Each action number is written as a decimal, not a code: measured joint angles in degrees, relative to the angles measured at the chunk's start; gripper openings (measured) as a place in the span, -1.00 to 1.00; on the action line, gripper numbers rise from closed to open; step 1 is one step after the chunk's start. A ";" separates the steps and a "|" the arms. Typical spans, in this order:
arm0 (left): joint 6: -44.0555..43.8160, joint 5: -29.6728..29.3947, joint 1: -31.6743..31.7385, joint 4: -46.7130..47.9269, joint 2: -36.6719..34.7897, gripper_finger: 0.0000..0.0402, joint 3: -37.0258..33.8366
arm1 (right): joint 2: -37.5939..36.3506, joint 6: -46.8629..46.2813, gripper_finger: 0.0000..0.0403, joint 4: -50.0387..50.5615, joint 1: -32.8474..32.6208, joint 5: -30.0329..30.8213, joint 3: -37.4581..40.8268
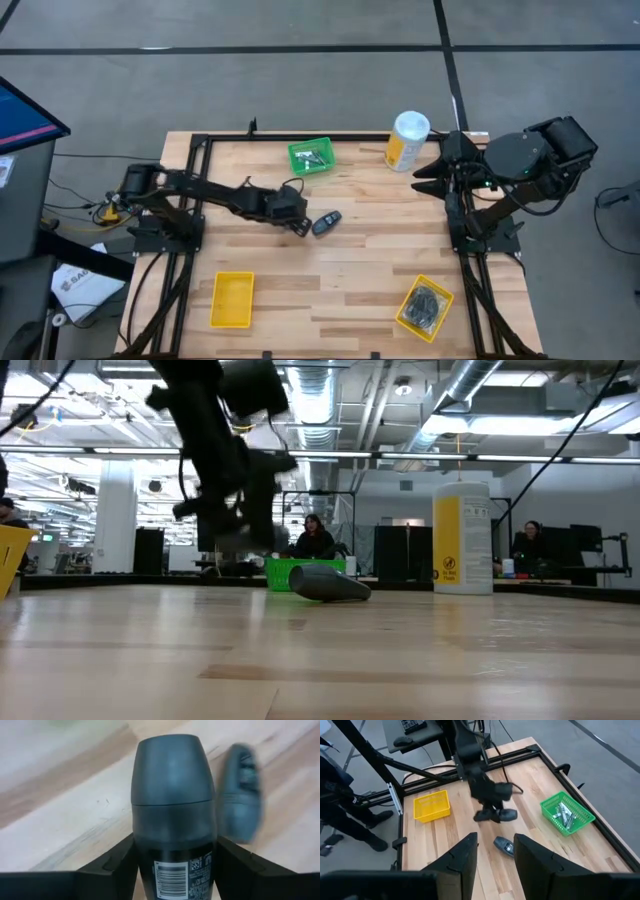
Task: Pick & Place Travel size toiletries
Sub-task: Put the gray deodorant into the left yellow bin
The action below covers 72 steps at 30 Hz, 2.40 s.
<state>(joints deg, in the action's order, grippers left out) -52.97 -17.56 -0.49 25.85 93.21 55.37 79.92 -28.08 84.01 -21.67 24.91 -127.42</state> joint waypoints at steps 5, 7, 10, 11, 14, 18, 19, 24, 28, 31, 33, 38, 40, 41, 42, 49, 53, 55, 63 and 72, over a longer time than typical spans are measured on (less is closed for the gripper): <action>0.86 2.61 -3.46 1.15 -8.84 -0.03 0.02 | 0.00 0.09 -0.41 0.00 0.00 0.06 0.00; 2.92 4.92 -5.84 1.55 -12.39 -0.03 0.01 | 0.00 0.09 -0.41 -0.08 0.00 0.06 0.00; 3.23 6.55 -10.47 2.87 -17.56 -0.03 0.02 | 0.00 0.01 -0.41 -0.19 0.00 0.04 0.00; 3.11 6.85 -12.24 3.41 -19.00 -0.03 0.02 | 0.00 -0.01 -0.41 -0.20 0.00 0.04 0.00; -1.00 6.91 -17.05 6.71 -22.53 -0.03 0.09 | 0.00 -0.50 -0.41 -0.20 0.00 0.04 0.00; -9.59 6.05 -24.16 13.23 -23.76 -0.03 0.11 | 0.00 -0.91 -0.41 -0.22 -0.01 0.04 0.00; -12.23 6.01 -26.18 14.64 -23.75 -0.03 0.11 | 0.01 -0.91 -0.41 -0.22 -0.02 0.04 0.00; -27.19 6.44 -37.10 16.74 -22.20 -0.03 0.11 | 0.07 -1.13 -0.41 -0.22 0.00 0.04 0.00; -40.30 6.43 -45.01 17.42 -19.53 -0.03 0.11 | 0.07 -1.12 -0.41 -0.22 -0.01 0.04 0.00; -48.10 6.47 -49.75 18.52 -16.50 -0.03 0.11 | 0.07 -1.10 -0.41 -0.22 -0.02 0.04 0.00; -50.88 6.69 -51.93 20.07 -14.18 -0.03 0.11 | 0.07 -1.07 -0.41 -0.22 -0.02 0.04 0.00; -53.65 9.63 -52.26 20.67 -8.78 -0.03 0.11 | 0.07 -0.90 -0.41 -0.23 -0.01 0.04 0.00; -53.90 11.19 -51.25 20.66 -6.72 -0.03 0.11 | 0.07 -0.89 -0.41 -0.22 -0.01 0.04 0.00; -53.90 11.75 -50.83 20.70 -5.87 -0.03 0.11 | 0.07 -0.79 -0.41 -0.22 0.00 0.04 0.00; -53.90 11.96 -50.51 20.72 -5.20 -0.03 0.11 | 0.07 -0.55 -0.41 -0.24 0.00 0.04 0.00; -53.81 11.99 -48.80 20.80 -3.56 0.00 0.11 | 0.07 -0.43 -0.41 -0.22 -0.02 0.04 0.00; -53.80 12.02 -48.80 20.86 -3.56 0.21 0.11 | 0.07 -0.43 -0.41 -0.22 -0.05 0.04 0.00; -53.79 12.17 -48.80 20.93 -3.56 0.31 0.11 | 0.07 -0.43 -0.41 -0.21 -0.07 0.03 0.00; -53.66 12.93 -48.18 21.12 -4.55 0.53 0.11 | 0.07 -0.43 -0.41 -0.20 -0.07 0.02 0.00; -49.05 -1.80 -44.44 21.28 -16.35 0.42 0.13 | 0.07 -0.43 -0.41 -0.20 -0.07 0.02 0.00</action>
<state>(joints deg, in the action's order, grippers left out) -102.02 -19.36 -44.93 47.13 76.86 55.51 79.99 -28.51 83.81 -21.74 24.93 -127.42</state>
